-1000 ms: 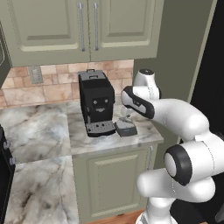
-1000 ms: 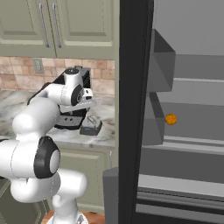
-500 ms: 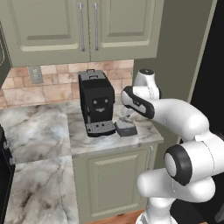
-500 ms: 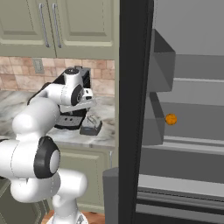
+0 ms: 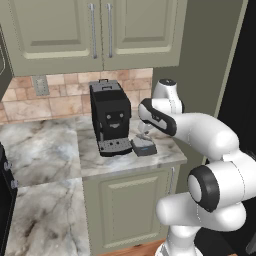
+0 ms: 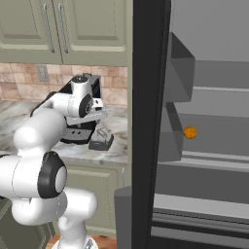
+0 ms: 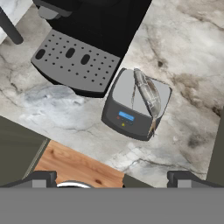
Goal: Take the fish from the fridge and place it on the digital scale on the counter by the fridge. Wait a few seconds for a reading, then move it to the plate on the dining counter.
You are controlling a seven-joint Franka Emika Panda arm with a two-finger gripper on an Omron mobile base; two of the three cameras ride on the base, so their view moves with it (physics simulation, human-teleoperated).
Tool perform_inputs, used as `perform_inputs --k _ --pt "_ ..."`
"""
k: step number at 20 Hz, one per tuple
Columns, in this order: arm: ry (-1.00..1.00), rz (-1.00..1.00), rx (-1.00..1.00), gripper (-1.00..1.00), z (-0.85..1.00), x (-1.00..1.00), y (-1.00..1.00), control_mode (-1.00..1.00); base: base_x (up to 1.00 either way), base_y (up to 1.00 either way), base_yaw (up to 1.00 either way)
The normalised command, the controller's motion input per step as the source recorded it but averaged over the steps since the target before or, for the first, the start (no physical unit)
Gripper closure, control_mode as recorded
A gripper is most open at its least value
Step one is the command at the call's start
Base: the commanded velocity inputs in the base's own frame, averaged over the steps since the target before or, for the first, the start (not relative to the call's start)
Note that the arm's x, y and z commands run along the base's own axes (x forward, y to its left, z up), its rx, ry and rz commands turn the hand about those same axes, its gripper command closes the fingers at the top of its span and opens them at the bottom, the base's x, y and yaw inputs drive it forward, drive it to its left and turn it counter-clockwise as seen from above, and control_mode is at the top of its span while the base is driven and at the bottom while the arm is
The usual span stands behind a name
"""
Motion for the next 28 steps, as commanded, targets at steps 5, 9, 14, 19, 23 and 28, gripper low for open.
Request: perform_inputs --k 5,9,14,19,23,28 --pt "0.00 0.00 0.00 -1.00 0.00 0.00 0.00 -1.00 0.00 0.00 0.00" --pt "0.00 0.00 0.00 -1.00 0.00 0.00 0.00 -1.00 0.00 0.00 0.00" --pt "0.00 0.00 0.00 -1.00 0.00 0.00 0.00 -1.00 0.00 0.00 0.00" --pt "0.00 0.00 0.00 -1.00 0.00 0.00 0.00 -1.00 0.00 0.00 0.00" --pt "0.00 0.00 0.00 -1.00 0.00 0.00 0.00 -1.00 0.00 0.00 0.00" --pt "0.00 0.00 0.00 -1.00 0.00 0.00 0.00 -1.00 0.00 0.00 0.00"
